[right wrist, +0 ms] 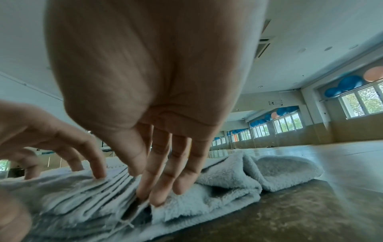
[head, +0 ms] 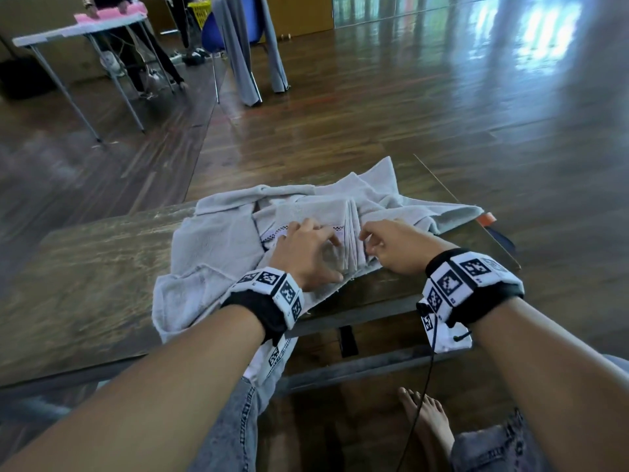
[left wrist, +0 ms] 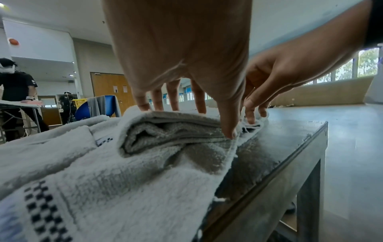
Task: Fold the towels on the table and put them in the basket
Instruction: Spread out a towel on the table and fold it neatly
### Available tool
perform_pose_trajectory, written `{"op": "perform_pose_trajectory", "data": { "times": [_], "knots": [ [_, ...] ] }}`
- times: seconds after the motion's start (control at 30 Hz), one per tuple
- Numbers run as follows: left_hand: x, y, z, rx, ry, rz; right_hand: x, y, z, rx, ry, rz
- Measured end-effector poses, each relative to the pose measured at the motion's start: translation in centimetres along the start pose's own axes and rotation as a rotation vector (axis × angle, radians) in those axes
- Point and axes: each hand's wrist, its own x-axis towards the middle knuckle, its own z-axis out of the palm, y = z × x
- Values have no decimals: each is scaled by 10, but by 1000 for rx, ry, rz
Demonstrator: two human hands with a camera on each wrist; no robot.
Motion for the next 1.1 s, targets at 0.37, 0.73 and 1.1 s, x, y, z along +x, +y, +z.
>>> {"op": "perform_pose_trajectory", "data": {
  "times": [0.37,0.73,1.1],
  "knots": [
    [4,-7,-2,-386,236,73,3,-8,5,-84,-75,18],
    [1,6,10,-565,144,75,5,-11,4,-64,-105,54],
    [6,14,25,-657,233,99,8,-14,-3,-12,-105,96]
  ]
}}
